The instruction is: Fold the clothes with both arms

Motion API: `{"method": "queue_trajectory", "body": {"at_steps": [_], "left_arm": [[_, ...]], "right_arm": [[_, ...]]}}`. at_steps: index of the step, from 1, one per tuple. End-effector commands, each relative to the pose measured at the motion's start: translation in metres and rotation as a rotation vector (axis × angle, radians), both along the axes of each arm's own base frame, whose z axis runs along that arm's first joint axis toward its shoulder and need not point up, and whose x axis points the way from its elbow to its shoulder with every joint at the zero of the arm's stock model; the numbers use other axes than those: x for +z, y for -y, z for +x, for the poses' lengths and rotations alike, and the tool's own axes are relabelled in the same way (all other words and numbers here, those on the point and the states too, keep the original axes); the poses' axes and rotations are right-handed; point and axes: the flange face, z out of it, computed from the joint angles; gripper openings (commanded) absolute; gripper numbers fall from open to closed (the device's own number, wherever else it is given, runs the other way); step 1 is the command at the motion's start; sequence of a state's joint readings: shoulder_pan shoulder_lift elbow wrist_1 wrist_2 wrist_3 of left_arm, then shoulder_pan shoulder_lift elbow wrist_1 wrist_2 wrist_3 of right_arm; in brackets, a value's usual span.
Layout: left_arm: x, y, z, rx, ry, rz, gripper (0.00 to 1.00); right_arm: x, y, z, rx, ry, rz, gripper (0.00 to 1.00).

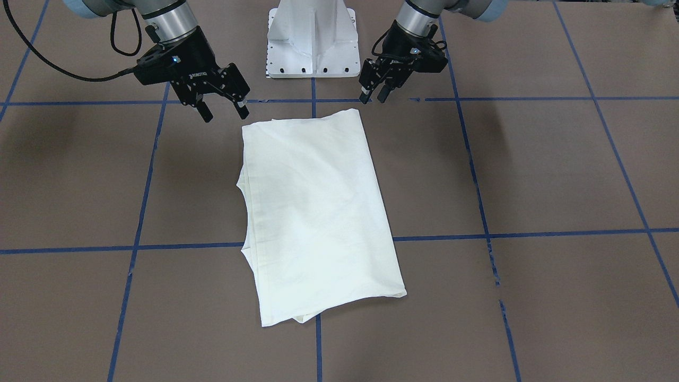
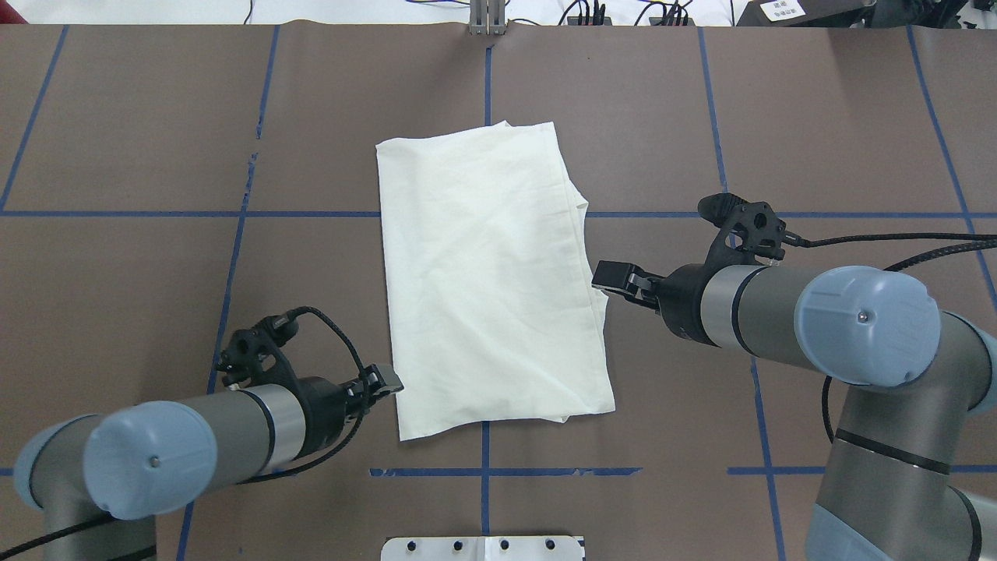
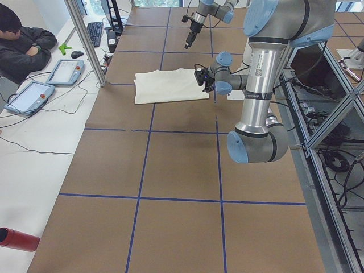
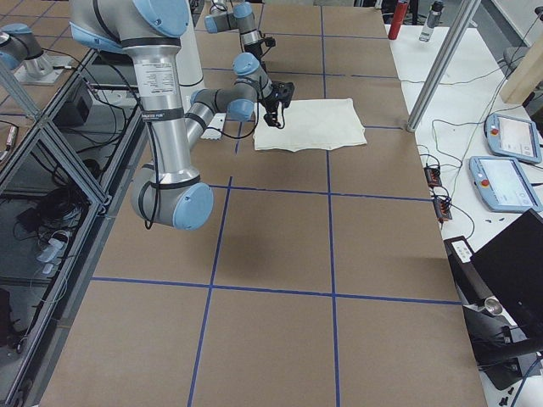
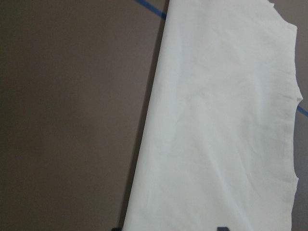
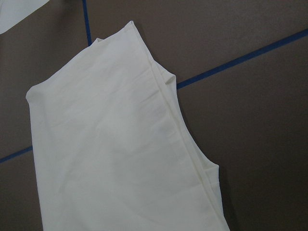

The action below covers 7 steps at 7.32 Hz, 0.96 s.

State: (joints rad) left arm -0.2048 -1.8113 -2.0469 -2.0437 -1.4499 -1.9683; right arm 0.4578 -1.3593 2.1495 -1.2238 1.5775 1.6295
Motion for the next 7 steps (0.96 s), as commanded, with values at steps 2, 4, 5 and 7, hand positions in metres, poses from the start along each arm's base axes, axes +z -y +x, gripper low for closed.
{"method": "queue_trajectory", "body": {"at_steps": [2,4,5,7], "left_arm": [[0.025,-0.016,0.054,-0.014,0.041,-0.06,0.61],[0.027,-0.015,0.056,-0.012,0.047,-0.057,0.61],[0.031,-0.017,0.06,-0.008,0.055,-0.058,0.61],[0.032,-0.018,0.062,-0.005,0.061,-0.056,0.61]], "right_arm": [[0.001,0.001,0.0,0.009,0.005,-0.012,1.0],[0.001,0.001,0.0,0.009,0.005,-0.012,1.0],[0.001,0.0,0.0,0.008,0.005,-0.012,1.0],[0.001,0.0,0.0,0.008,0.006,-0.013,1.0]]}}
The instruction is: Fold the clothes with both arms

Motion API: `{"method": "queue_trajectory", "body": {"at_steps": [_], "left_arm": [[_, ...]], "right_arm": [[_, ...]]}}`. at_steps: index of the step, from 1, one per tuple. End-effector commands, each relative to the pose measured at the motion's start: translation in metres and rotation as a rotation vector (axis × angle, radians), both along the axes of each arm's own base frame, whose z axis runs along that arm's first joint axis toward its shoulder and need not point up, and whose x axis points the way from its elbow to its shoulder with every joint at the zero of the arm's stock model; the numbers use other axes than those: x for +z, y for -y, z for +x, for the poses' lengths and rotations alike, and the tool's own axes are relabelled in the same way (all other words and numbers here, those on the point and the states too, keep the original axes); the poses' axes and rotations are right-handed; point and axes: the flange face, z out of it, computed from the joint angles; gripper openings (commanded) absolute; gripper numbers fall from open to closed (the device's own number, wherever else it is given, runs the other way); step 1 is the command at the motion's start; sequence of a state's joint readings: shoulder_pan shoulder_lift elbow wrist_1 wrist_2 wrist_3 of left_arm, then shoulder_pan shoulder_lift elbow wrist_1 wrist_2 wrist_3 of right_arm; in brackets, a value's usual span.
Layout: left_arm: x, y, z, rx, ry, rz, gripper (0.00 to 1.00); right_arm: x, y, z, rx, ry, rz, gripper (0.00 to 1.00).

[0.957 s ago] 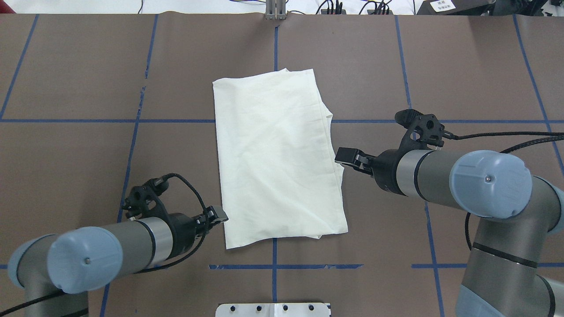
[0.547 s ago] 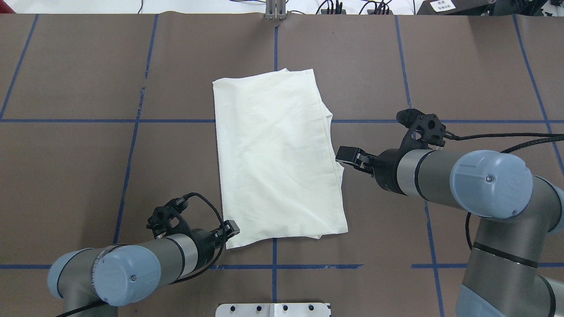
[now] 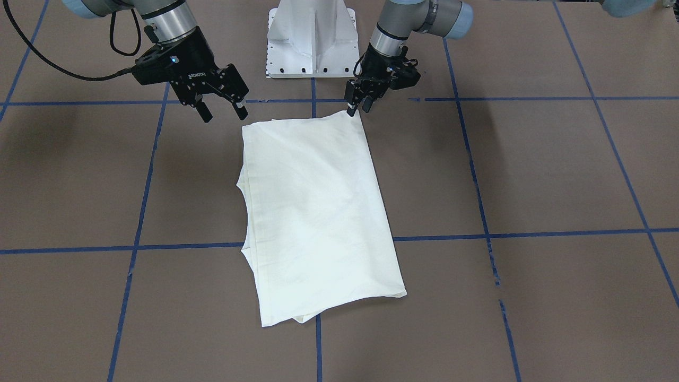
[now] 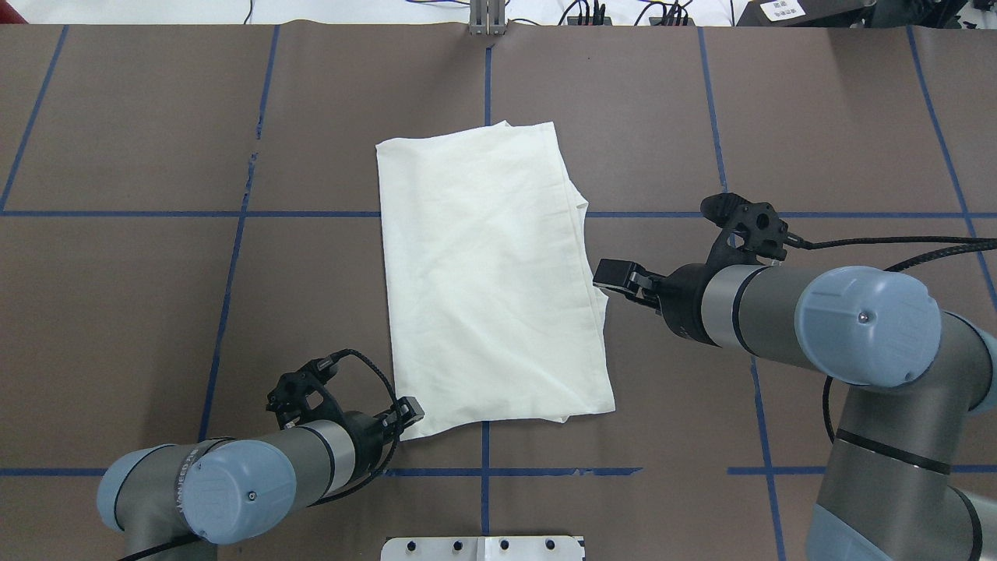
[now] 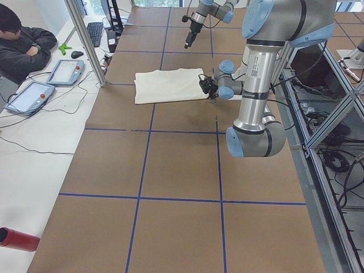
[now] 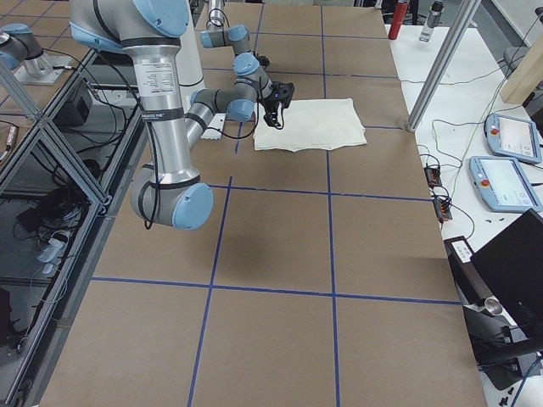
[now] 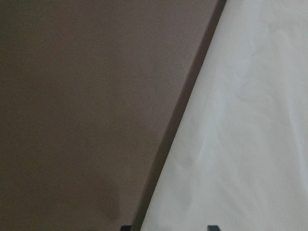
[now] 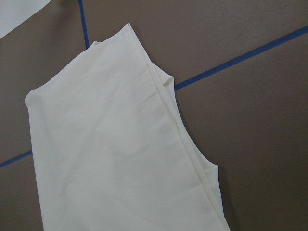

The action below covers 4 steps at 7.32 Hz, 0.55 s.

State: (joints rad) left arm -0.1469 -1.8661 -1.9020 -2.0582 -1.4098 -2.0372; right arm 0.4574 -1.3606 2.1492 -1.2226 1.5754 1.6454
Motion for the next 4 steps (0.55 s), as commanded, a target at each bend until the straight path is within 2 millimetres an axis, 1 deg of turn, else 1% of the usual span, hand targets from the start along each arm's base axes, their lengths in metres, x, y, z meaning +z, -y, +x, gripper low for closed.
{"method": "queue_trajectory", "body": {"at_steps": [1,4], "left_arm": [[0.0012,-0.0005,0.0013,0.002,0.005,0.001,0.61],[0.0026,-0.0018,0.0027,0.002,0.008,0.002,0.61]], "right_arm": [[0.0,0.0001,0.0,0.001,0.0,0.0,1.0],[0.0019,0.0014,-0.001,0.008,-0.006,0.001,1.0]]}}
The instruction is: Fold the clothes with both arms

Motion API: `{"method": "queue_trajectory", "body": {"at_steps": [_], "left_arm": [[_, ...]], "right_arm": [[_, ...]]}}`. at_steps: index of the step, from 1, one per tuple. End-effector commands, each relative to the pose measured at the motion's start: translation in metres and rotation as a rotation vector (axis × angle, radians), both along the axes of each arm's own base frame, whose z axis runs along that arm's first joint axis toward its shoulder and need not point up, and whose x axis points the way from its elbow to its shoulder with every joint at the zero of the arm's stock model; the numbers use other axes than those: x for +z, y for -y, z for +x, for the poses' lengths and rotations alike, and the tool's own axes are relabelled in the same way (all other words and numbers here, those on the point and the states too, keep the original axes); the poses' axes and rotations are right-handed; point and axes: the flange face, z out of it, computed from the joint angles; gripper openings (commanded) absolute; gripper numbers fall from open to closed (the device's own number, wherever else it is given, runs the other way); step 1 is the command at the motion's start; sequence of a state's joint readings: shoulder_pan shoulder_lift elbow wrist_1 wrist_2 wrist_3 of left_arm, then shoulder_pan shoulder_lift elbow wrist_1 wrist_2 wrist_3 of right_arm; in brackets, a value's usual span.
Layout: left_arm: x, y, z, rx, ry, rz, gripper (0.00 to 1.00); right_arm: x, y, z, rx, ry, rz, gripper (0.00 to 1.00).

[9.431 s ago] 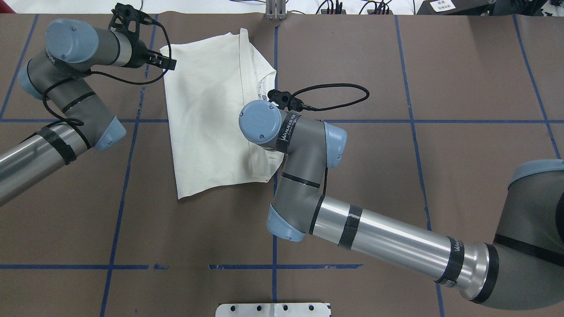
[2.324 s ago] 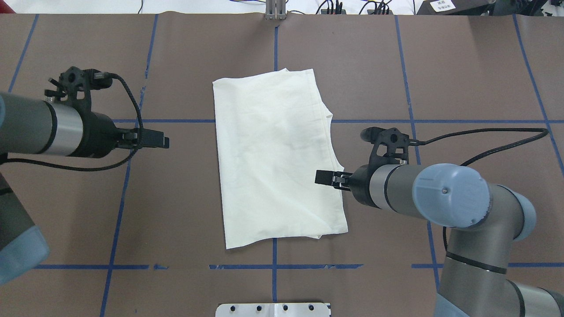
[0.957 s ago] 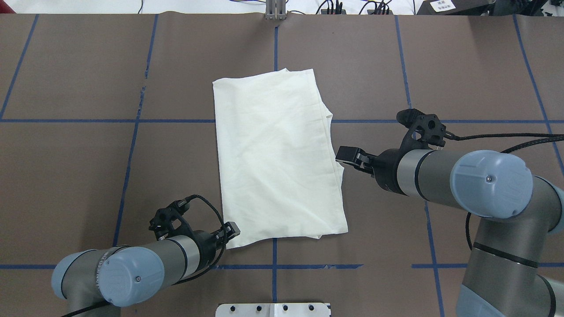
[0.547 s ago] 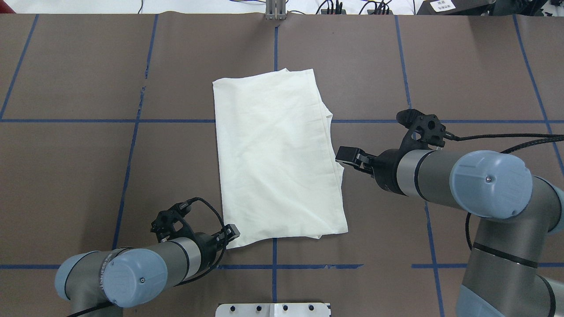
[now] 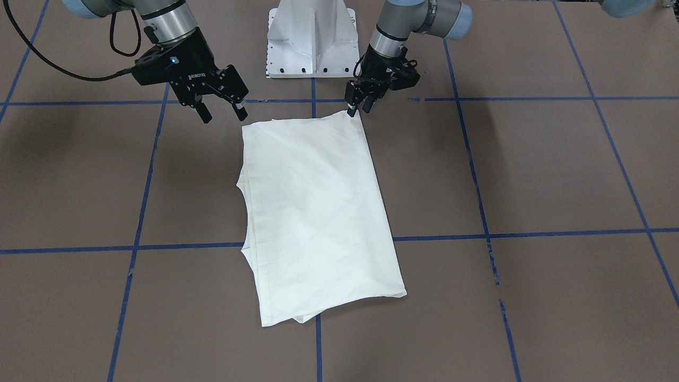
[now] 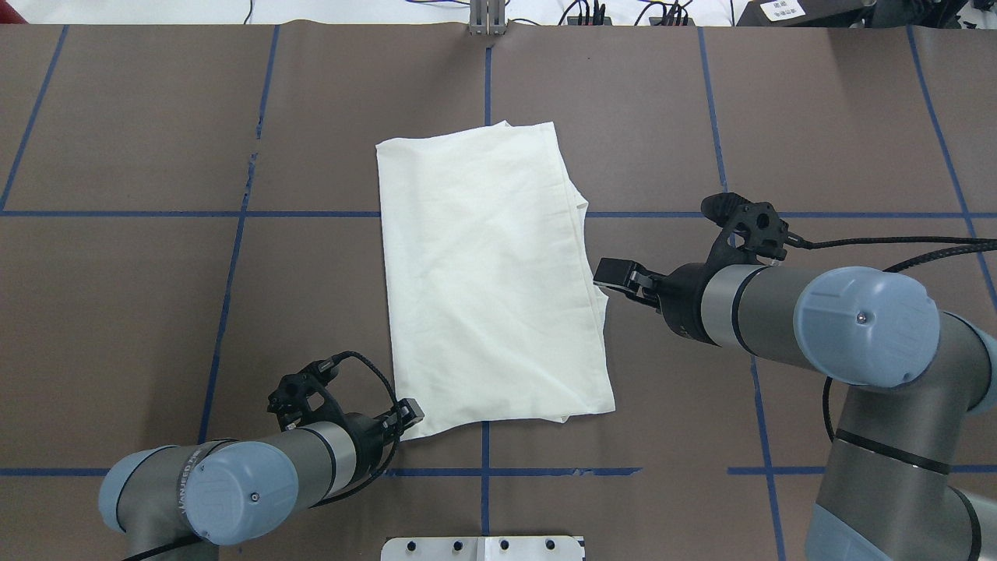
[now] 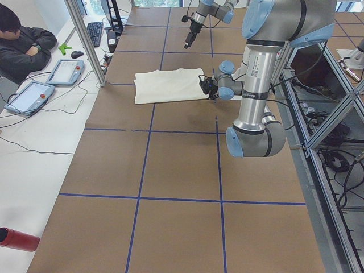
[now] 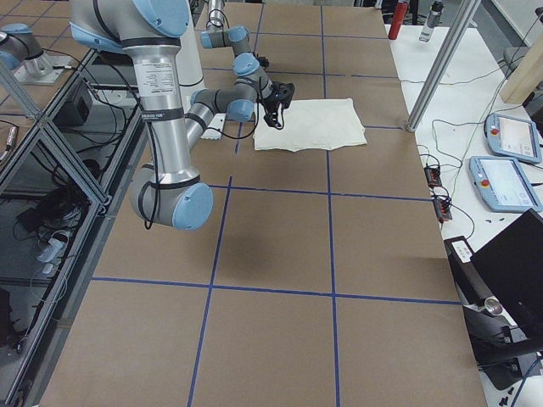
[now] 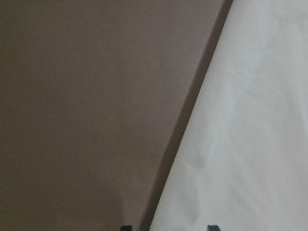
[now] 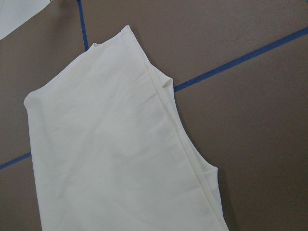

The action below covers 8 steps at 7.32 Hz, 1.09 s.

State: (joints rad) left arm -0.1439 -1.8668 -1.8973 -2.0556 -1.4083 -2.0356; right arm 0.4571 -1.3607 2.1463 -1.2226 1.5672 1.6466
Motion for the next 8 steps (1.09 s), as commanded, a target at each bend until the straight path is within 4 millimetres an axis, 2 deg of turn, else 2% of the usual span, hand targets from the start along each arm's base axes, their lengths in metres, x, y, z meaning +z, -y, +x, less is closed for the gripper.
{"method": "queue_trajectory", "body": {"at_steps": [1,3,5,8], "left_arm": [[-0.004,-0.001,0.002,0.001,-0.006,0.002,0.61],[-0.007,-0.001,0.003,0.001,-0.008,0.002,0.61],[0.004,0.001,0.011,-0.005,0.017,0.002,0.61],[0.001,0.001,0.012,-0.002,0.013,0.009,0.61]], "right_arm": [[0.001,0.001,-0.001,0.001,-0.003,-0.002,1.0],[0.001,0.001,-0.001,0.002,-0.004,0.0,1.0],[0.001,0.0,-0.001,0.003,-0.003,-0.001,1.0],[0.002,0.0,-0.001,0.004,-0.005,-0.001,1.0]]}}
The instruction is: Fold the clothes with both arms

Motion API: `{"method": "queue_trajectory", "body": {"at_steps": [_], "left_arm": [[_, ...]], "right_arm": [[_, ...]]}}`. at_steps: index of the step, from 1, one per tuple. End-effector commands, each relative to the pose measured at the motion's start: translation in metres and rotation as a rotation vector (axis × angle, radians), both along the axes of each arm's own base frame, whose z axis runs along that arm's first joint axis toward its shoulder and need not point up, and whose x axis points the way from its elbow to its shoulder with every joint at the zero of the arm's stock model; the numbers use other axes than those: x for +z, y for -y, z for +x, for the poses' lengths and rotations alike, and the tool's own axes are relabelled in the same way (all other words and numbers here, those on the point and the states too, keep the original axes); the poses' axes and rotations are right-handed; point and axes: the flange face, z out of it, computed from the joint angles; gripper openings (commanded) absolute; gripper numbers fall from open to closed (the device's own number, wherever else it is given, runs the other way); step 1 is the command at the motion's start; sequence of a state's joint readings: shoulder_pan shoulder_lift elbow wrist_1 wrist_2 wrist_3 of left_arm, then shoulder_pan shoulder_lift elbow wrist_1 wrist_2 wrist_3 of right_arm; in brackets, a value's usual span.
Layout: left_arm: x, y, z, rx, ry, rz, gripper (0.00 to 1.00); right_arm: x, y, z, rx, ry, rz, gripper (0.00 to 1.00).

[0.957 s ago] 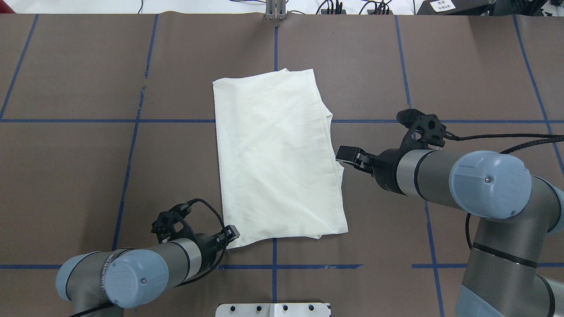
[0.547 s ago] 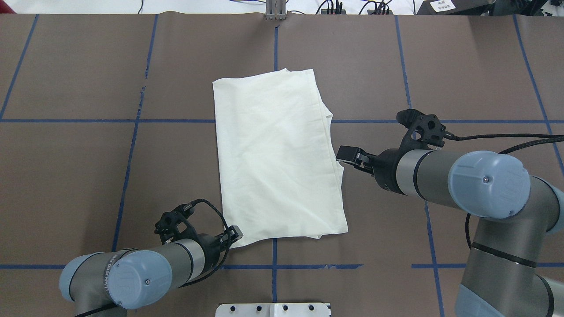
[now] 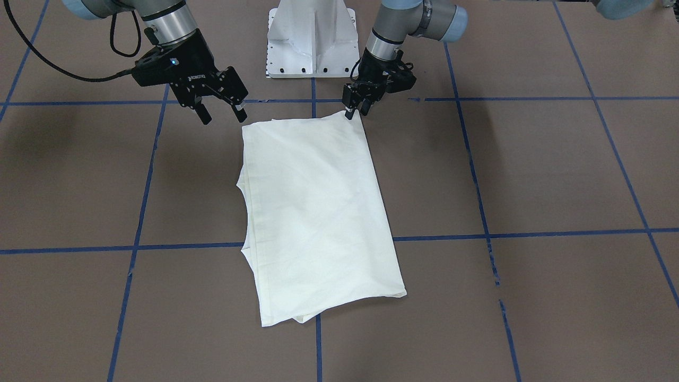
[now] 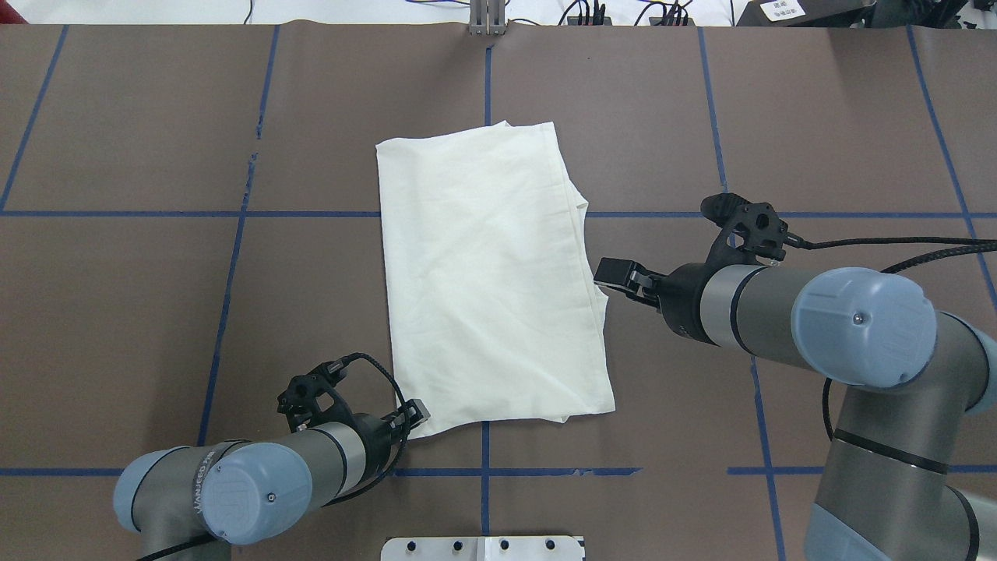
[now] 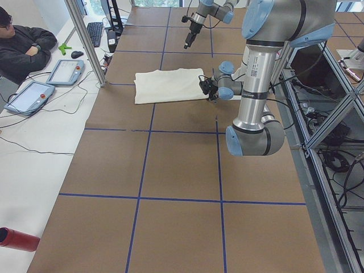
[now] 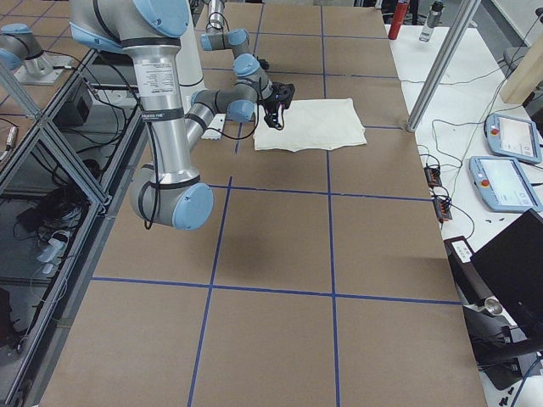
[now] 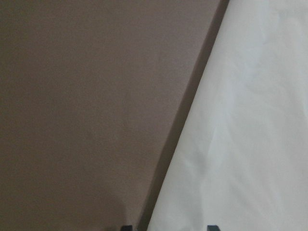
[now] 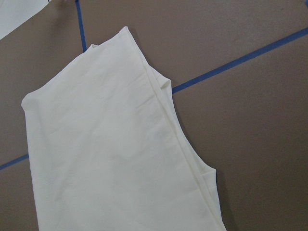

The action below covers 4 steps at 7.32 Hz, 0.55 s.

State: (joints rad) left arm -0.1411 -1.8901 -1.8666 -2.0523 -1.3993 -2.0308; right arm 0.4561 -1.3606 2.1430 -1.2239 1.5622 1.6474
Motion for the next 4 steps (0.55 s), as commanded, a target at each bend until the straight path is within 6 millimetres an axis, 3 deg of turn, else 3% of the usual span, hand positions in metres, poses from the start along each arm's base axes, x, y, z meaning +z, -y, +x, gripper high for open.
{"method": "queue_trajectory", "body": {"at_steps": [1,4], "left_arm": [[-0.0004,0.0001,0.0004,0.0,-0.001,0.001,0.61],[-0.0041,0.0012,0.0085,0.0,-0.003,0.002,0.61]], "right_arm": [[-0.0002,0.0004,0.0004,0.002,0.001,0.001,1.0],[0.0,-0.0001,-0.0001,0.0,0.0,0.0,1.0]]}}
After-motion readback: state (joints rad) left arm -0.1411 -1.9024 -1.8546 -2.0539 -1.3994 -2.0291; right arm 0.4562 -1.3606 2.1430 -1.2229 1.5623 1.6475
